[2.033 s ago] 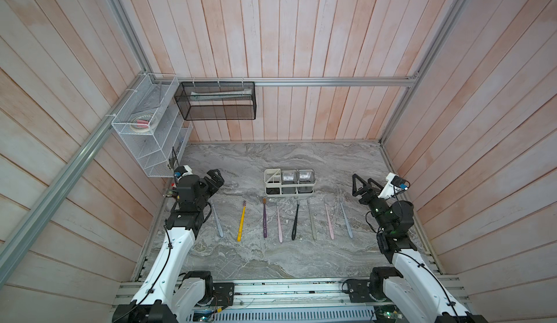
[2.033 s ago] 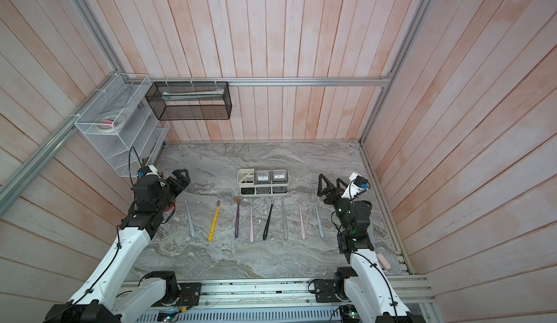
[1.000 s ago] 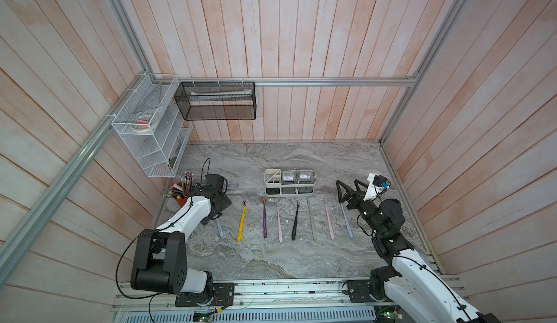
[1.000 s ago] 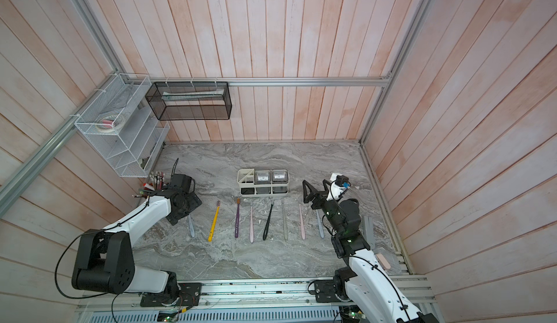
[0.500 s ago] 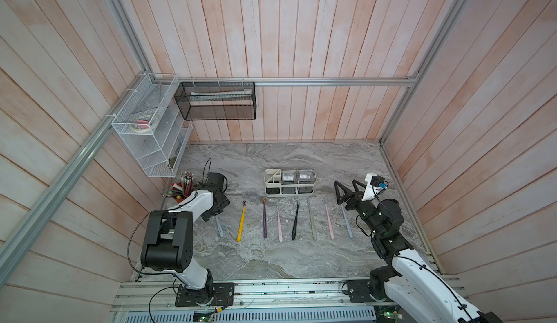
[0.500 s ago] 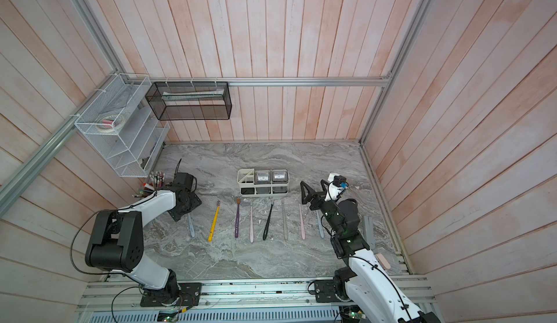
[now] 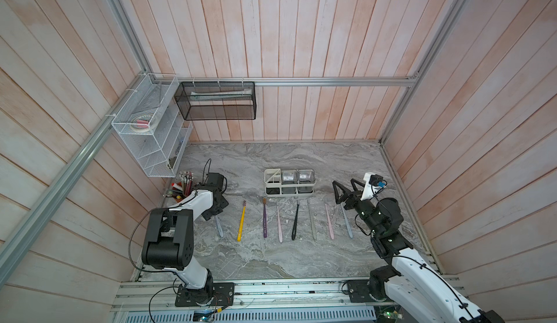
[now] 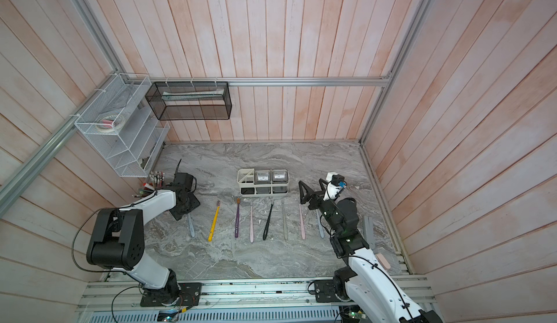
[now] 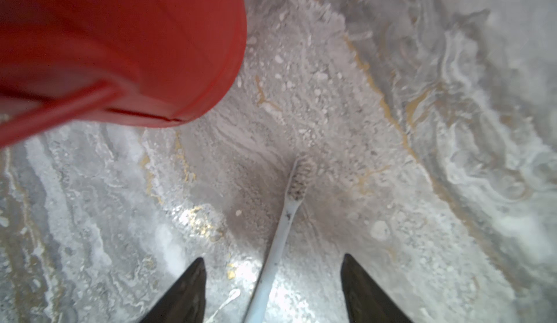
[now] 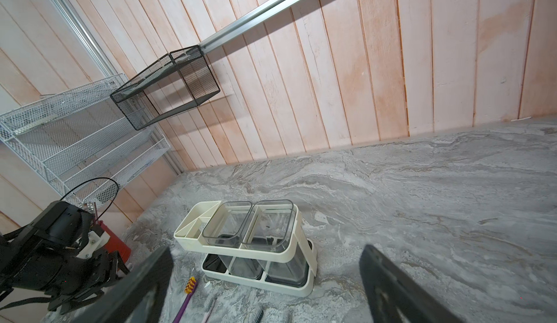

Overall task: Place the toothbrush into the toothbrush holder
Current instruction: Pick up the toothbrush from the center of the board.

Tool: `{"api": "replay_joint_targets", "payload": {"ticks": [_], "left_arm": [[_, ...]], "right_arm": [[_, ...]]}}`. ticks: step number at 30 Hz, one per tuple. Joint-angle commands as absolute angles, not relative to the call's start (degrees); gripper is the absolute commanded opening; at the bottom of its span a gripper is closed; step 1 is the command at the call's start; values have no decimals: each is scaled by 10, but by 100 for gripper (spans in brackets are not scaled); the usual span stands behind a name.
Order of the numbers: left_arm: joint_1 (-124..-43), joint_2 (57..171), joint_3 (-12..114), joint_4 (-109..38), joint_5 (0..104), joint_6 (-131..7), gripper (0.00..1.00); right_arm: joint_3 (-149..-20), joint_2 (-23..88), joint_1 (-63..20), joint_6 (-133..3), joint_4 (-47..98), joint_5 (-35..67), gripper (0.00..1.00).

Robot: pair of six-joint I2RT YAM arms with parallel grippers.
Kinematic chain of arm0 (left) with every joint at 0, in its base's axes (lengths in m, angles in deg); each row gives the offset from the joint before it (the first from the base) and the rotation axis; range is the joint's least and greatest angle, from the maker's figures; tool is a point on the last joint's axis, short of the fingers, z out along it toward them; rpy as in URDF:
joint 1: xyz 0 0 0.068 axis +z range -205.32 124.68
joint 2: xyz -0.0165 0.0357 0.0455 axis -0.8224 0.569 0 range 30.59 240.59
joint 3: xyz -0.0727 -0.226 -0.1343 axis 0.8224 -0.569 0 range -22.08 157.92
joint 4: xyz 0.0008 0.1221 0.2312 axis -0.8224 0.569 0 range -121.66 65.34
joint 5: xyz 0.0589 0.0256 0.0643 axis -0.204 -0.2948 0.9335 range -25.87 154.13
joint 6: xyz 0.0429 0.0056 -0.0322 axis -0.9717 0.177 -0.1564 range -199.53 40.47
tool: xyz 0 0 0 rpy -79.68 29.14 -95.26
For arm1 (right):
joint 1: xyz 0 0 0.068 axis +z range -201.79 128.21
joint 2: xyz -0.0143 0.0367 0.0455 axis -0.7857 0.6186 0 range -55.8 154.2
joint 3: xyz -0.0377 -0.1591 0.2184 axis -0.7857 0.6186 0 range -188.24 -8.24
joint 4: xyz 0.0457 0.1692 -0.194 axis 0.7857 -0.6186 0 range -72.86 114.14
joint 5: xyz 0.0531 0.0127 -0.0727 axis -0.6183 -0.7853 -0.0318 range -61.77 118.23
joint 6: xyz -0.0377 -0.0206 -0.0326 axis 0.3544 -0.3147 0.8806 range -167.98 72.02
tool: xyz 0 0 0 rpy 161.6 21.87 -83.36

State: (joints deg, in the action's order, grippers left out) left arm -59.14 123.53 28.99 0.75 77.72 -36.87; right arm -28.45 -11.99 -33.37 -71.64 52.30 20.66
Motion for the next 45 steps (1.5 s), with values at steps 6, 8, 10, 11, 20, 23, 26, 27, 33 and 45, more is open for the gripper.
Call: {"api": "replay_joint_targets", "payload": {"ticks": [6,8,10,11,20,23,26,27,33,45], "left_arm": [[-604,1233,275,32,777,-369,63],[-608,1234,272,31,777,-369,56],[-609,1234,269,29,774,-370,52],[-610,1233,267,29,774,-370,52],[-614,1223,240,24,780,-371,45],[-613,1224,234,21,778,-371,40],[-614,1224,227,18,779,-369,39],[-613,1223,224,16,778,-369,35],[-614,1224,222,18,780,-370,25],[-613,1224,220,13,780,-369,11]], "right_arm": [[-302,-127,-325,-705,505,217,98],[-301,-131,-324,-705,503,220,98],[-301,-131,-322,-705,502,222,98],[-302,-132,-321,-705,501,223,98],[-307,-132,-315,-703,493,232,98],[-308,-132,-314,-703,491,234,98],[-311,-133,-313,-702,488,237,98],[-311,-133,-313,-702,487,237,98],[-313,-133,-312,-702,486,240,98],[-314,-132,-310,-702,484,241,98]]}}
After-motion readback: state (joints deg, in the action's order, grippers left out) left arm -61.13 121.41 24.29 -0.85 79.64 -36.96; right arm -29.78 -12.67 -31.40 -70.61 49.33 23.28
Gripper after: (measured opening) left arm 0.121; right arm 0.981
